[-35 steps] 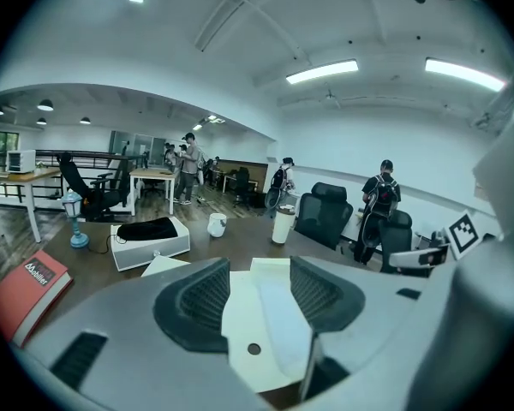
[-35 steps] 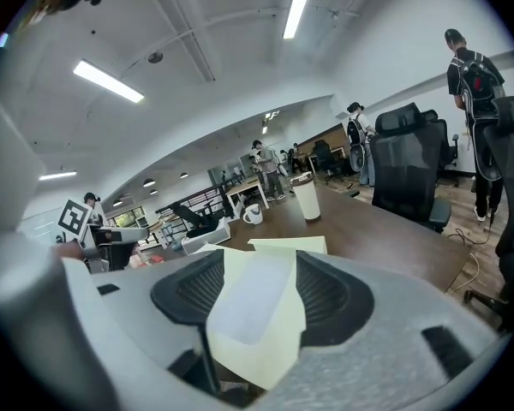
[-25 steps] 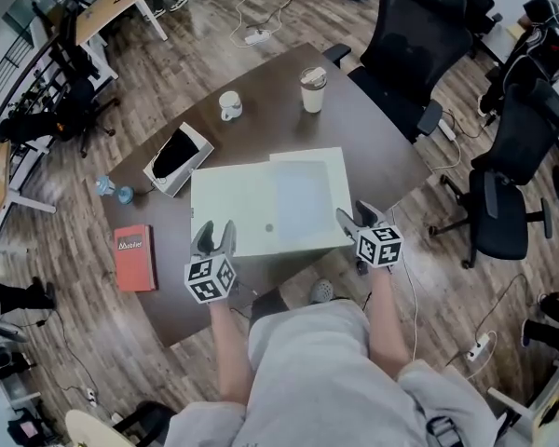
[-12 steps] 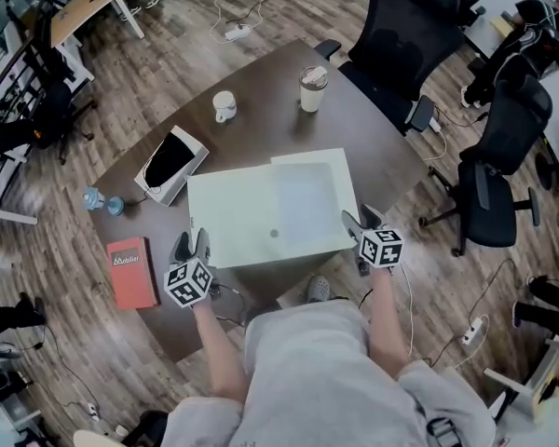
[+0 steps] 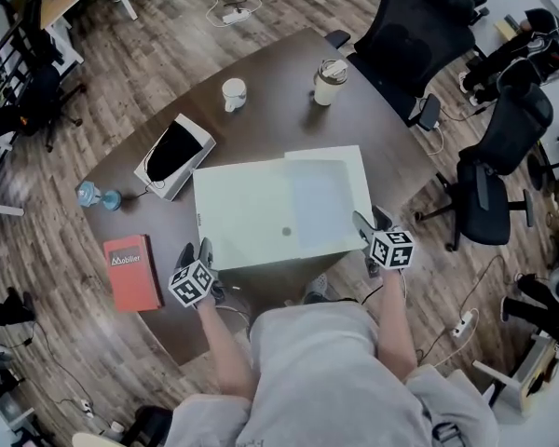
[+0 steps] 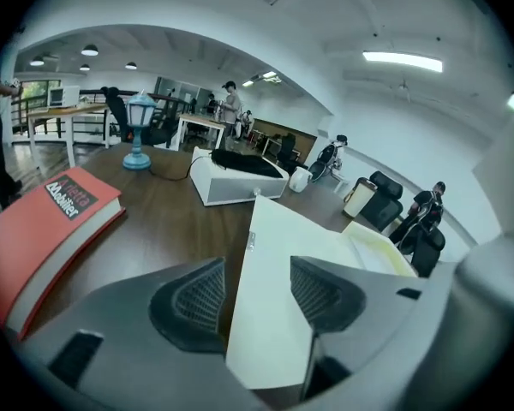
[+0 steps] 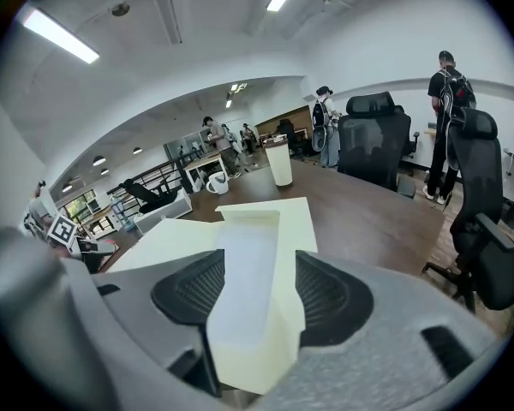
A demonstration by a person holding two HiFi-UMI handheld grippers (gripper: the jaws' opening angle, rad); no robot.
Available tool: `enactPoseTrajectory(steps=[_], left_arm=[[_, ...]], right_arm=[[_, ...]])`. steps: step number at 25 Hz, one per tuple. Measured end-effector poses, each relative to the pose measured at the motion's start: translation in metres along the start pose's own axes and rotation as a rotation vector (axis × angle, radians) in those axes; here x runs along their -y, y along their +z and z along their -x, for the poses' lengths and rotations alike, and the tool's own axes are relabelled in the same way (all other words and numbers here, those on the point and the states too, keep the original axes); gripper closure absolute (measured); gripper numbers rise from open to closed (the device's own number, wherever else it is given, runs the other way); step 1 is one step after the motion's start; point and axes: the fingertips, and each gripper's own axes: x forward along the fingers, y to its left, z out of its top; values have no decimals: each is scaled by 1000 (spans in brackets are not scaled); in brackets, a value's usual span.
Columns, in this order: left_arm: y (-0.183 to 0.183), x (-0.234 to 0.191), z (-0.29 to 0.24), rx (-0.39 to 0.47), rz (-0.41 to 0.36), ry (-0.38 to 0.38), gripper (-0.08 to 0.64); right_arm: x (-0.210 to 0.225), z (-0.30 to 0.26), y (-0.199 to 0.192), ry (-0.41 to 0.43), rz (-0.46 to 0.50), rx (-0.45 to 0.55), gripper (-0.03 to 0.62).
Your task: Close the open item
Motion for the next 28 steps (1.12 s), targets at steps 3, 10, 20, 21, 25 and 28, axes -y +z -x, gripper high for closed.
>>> enactPoseTrajectory(steps=[3, 10, 20, 21, 25, 28], left_arm=[[-22, -12, -8, -21, 75, -22, 348], [-55, -22, -18, -16, 307, -94, 348], [-71, 4, -25, -18, 465, -247, 386], [-70, 7, -25, -13, 471, -251, 422], [-65, 15, -24, 3, 498, -252, 509], [-60, 16, -22, 14, 521, -259, 523]], right_arm=[[1, 0, -8, -30, 28, -34, 328], [12, -4, -21, -99, -84, 2, 313], [27, -5, -54, -199, -157, -45, 267], [29, -4, -53, -201, -169, -43, 262], [31, -4, -59, -204, -143, -85, 256], [29, -8, -75, -211, -135, -126, 255]])
